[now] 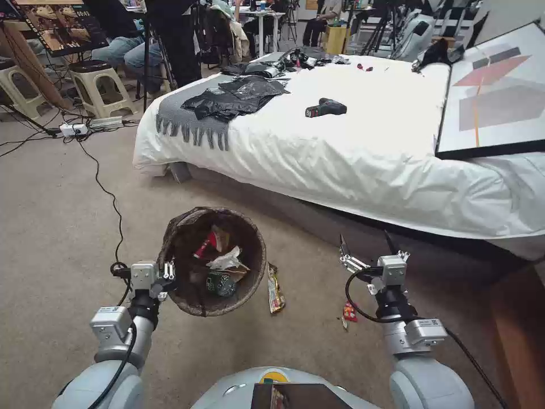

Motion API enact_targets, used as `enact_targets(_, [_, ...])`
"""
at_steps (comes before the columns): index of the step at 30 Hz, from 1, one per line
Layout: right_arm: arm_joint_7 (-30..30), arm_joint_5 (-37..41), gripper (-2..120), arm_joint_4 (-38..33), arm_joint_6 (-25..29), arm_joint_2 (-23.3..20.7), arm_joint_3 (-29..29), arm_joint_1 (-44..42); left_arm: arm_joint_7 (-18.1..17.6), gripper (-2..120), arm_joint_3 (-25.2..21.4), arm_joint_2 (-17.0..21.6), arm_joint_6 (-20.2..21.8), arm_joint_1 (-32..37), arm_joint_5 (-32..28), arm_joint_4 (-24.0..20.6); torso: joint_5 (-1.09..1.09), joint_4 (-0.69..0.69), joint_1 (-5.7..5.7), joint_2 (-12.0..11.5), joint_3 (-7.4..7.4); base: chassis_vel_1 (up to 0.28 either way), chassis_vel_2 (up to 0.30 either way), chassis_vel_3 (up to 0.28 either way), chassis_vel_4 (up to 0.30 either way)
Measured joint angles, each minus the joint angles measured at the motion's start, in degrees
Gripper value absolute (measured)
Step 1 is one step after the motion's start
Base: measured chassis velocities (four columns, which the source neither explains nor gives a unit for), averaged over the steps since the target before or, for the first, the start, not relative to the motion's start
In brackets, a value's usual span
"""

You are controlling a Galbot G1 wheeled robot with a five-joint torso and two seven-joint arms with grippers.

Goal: Pick up the trash bin, then pick up the garbage from the floor and place it into the trash bin.

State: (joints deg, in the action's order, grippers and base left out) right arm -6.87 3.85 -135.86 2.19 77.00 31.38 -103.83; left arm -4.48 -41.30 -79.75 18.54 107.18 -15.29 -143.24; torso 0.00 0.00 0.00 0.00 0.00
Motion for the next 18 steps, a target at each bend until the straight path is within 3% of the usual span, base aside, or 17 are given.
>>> enact_targets(10, [1.62, 3.97, 100, 3.84, -2.36, -1.32, 2.00, 0.94, 0.32, 3, -1.44, 0.04, -0.33, 0.20, -1.45, 0.00, 0.00, 0.00, 0.00, 0.00, 0.00, 0.000, 0.000, 0.000, 0.000])
enact_targets(18, [2.68, 12.45, 100, 10.66, -8.21, -5.88, 3.69, 2.76, 0.27, 3, -1.09, -0.05, -0.33, 0.09, -1.30, 0.00, 0.01, -0.01, 0.00, 0.00, 0.00, 0.000, 0.000, 0.000, 0.000])
